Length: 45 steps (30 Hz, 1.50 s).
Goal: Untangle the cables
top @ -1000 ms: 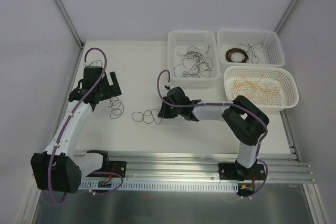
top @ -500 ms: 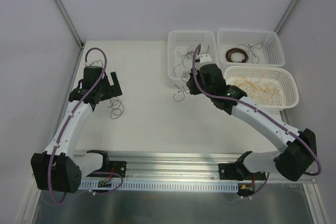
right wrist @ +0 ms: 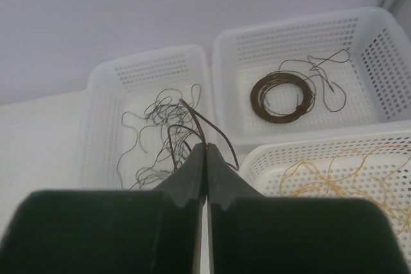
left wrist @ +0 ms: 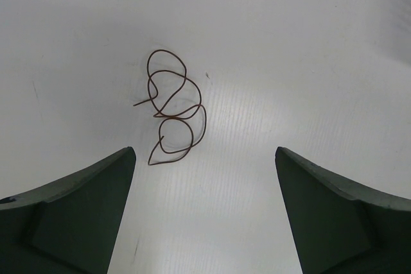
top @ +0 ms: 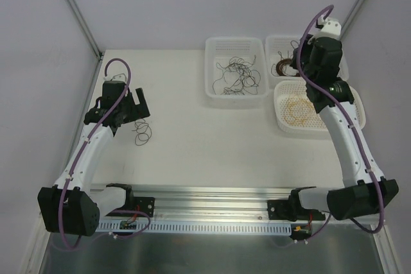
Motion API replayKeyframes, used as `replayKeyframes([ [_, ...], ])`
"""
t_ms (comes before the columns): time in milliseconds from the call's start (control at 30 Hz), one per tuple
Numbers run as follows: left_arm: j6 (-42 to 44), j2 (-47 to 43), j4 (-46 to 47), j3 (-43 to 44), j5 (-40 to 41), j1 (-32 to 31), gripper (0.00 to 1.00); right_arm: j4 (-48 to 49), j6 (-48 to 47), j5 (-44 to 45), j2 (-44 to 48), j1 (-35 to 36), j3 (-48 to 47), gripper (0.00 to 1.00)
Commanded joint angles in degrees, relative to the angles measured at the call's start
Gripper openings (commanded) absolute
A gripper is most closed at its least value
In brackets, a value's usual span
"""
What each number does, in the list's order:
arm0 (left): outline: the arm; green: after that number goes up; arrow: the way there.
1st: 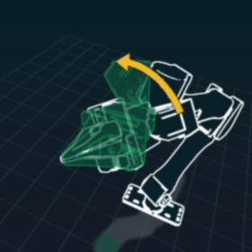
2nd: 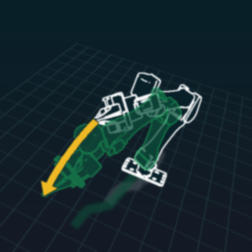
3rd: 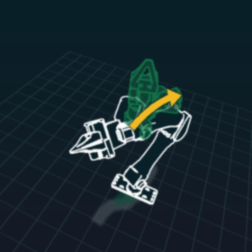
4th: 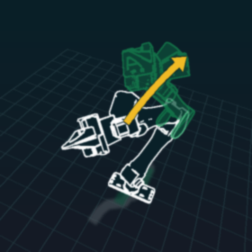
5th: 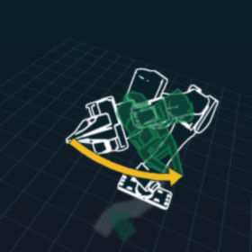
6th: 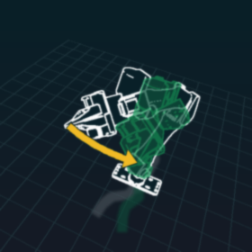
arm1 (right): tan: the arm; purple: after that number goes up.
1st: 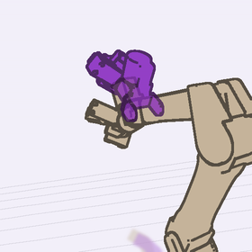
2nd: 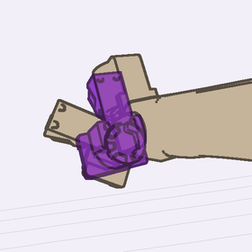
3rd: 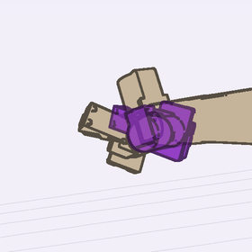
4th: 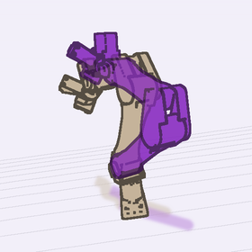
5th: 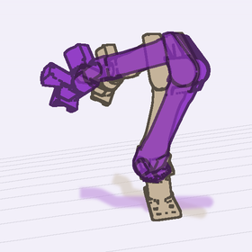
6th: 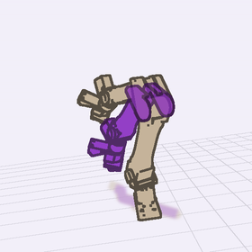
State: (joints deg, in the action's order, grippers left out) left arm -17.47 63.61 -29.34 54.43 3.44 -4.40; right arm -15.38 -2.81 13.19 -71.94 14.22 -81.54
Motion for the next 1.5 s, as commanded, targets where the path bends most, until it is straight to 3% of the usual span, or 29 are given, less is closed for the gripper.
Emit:
replayKeyframes([
  [0,-0.3,-0.6,0.9,-0.5,-1.1,0.4,0.92,5.6,0.8,-0.3,-5.7,-7.1,-4.8,0.01],
  [167,-0.1,-0.3,0.9,-0.5,-1.0,0.4,0.92,8.7,2.4,-3.5,-21.6,-13.7,-15.6,0.01],
  [267,0.1,0.0,1.0,-0.5,-0.8,0.4,0.92,6.9,2.0,-3.8,-29.5,-15.9,-25.5,0.09],
  [400,0.2,0.8,1.0,-0.4,-0.7,0.4,0.92,2.4,2.0,-5.5,-39.1,-17.2,-34.3,0.56],
  [500,0.3,1.4,0.9,-0.2,-1.1,0.4,0.92,4.1,2.3,-6.2,-37.1,-17.2,-29.0,0.77],
  [600,0.3,1.9,0.8,-0.2,-1.1,0.4,0.92,6.5,2.5,-6.7,-31.5,-17.2,-21.7,0.90],
  [700,0.3,2.5,0.8,-0.3,-1.4,0.4,0.92,6.2,4.0,-8.5,-24.9,-16.9,-16.8,0.96],
  [933,0.6,3.5,0.8,-0.5,-0.4,0.4,0.91,3.4,7.0,-14.8,-8.6,-14.3,0.8,0.99],
  [1200,0.6,10.5,0.6,-0.1,-0.2,0.4,0.84,1.4,5.6,-16.7,7.2,-1.5,16.5,1.00],
  [1467,-1.5,21.2,0.5,2.4,-0.6,1.9,0.73,2.1,6.4,-14.9,12.0,9.4,28.4,1.00],
])
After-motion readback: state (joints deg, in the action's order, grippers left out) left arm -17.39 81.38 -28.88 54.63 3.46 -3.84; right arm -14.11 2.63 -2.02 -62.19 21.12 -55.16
